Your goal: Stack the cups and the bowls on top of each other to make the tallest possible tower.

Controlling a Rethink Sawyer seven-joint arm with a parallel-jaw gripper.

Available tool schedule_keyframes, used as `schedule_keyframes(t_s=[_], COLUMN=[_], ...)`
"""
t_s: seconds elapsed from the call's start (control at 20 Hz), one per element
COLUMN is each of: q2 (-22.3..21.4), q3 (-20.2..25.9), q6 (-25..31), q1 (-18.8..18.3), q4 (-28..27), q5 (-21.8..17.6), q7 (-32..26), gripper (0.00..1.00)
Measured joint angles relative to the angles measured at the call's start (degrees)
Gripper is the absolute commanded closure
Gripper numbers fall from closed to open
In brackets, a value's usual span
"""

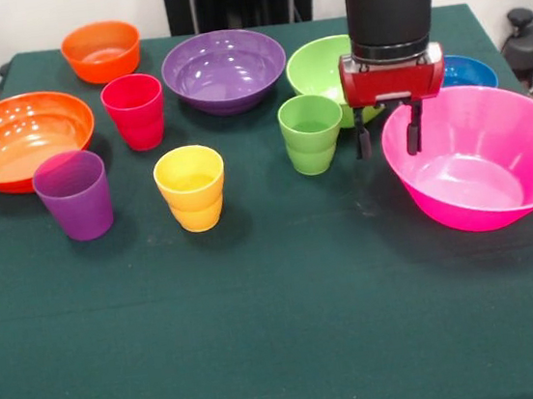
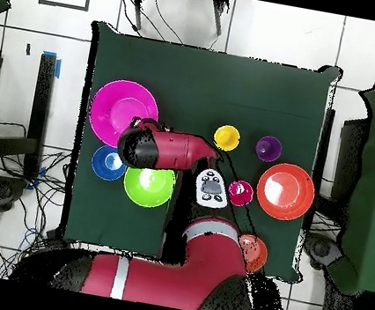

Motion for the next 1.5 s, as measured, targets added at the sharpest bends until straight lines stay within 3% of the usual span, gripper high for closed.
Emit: schedule_keyframes(t_s=[0.5, 1.5], q2=[2.7, 2.3], q3=[-0.2, -0.2], q6=[0.0, 0.0], q1=[0.0, 0.0], q4=[0.0, 0.0], q5=[0.0, 0.0], q7=[0.0, 0.0], gripper=[0.0, 0.0])
